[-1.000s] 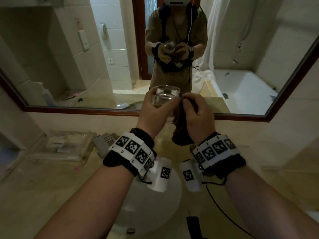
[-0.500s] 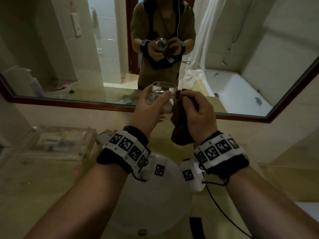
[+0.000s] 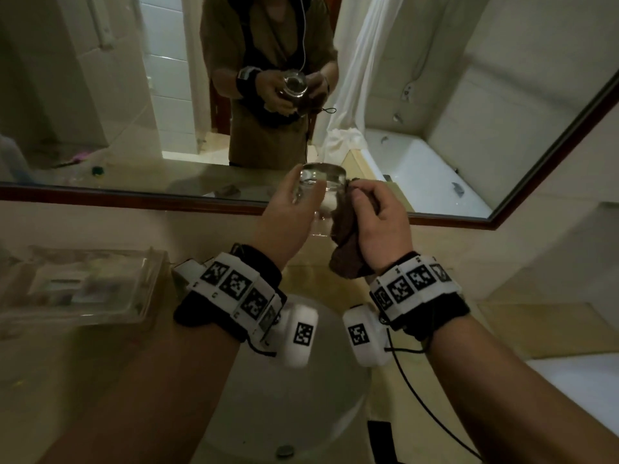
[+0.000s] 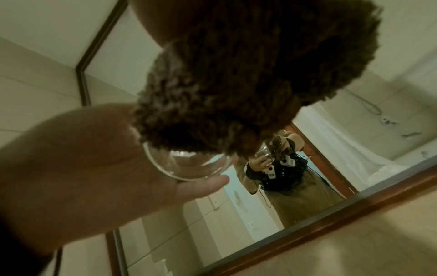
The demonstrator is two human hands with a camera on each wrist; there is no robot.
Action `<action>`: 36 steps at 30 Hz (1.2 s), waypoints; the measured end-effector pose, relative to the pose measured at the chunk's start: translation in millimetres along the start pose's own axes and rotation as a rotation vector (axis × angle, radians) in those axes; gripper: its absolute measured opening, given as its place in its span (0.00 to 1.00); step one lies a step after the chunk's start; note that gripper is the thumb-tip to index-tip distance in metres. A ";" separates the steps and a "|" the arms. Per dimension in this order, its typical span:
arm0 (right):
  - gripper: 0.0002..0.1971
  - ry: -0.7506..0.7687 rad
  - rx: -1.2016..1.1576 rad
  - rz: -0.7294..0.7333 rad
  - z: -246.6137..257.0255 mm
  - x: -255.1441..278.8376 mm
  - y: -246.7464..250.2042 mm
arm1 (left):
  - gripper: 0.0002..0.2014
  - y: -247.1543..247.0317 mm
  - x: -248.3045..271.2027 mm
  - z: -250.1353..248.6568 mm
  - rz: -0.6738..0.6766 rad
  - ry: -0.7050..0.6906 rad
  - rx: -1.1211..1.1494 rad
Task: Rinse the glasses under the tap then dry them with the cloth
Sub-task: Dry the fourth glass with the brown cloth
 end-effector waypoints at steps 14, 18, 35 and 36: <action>0.09 -0.047 -0.030 0.020 -4.0 -3.7 -10.7 | 0.24 8.1 -2.4 7.1 0.115 0.050 0.214; 0.08 -0.022 0.024 -0.004 -2.9 1.9 -12.6 | 0.22 14.2 -4.7 9.2 -0.040 0.015 0.015; 0.08 0.034 -0.072 0.003 17.6 2.6 -8.6 | 0.16 13.5 4.6 -2.2 0.079 -0.013 0.275; 0.08 0.055 -0.087 -0.008 21.2 3.0 -8.2 | 0.11 14.9 2.8 -2.3 0.071 -0.018 0.273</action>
Point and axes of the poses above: each hand's wrist, its own x-axis away from the middle knuckle, its own y-axis out of the back of the hand, z = x × y, the point moved 4 cm from there along -x, towards the middle knuckle, and after that the axes turned 14 degrees about y, right-handed, at the moved point
